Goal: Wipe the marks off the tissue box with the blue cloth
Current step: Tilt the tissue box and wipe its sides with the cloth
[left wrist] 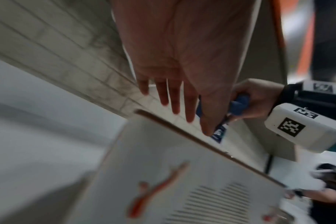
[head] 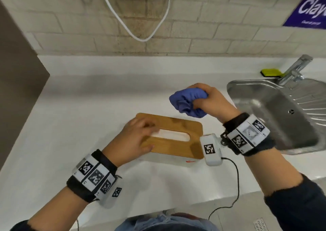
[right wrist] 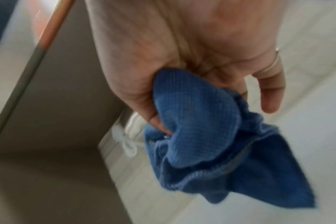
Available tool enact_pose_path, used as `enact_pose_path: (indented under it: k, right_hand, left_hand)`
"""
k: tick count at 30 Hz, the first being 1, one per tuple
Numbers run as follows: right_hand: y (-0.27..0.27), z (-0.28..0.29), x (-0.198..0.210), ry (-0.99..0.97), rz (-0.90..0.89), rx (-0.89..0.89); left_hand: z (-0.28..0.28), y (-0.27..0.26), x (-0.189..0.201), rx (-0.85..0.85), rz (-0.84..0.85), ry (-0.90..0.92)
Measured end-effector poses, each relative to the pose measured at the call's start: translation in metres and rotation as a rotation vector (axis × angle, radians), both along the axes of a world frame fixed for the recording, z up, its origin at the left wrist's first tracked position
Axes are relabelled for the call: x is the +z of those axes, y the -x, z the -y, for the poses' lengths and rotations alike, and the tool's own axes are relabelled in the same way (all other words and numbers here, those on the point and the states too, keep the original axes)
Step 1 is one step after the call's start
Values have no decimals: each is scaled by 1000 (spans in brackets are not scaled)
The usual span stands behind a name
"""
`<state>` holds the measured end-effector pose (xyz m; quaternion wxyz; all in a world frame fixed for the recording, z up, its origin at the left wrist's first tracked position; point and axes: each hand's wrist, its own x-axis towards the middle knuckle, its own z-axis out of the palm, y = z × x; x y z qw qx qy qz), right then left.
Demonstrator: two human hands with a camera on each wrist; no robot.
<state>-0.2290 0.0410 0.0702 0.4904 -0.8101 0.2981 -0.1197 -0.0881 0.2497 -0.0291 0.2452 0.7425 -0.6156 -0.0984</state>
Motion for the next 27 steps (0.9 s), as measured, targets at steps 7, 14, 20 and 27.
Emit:
enact_pose_path:
  k: [7, 14, 20, 27]
  right_hand:
    - [97, 6, -46, -501, 380, -216]
    - [128, 0, -65, -813, 610, -432]
    - [116, -10, -75, -684, 640, -412]
    - [68, -29, -93, -161, 496, -373]
  left_hand:
    - [39, 47, -13, -174, 212, -154]
    - [60, 26, 11, -106, 25, -285]
    - [92, -9, 44, -85, -275, -446]
    - [75, -54, 46, -116, -481, -528]
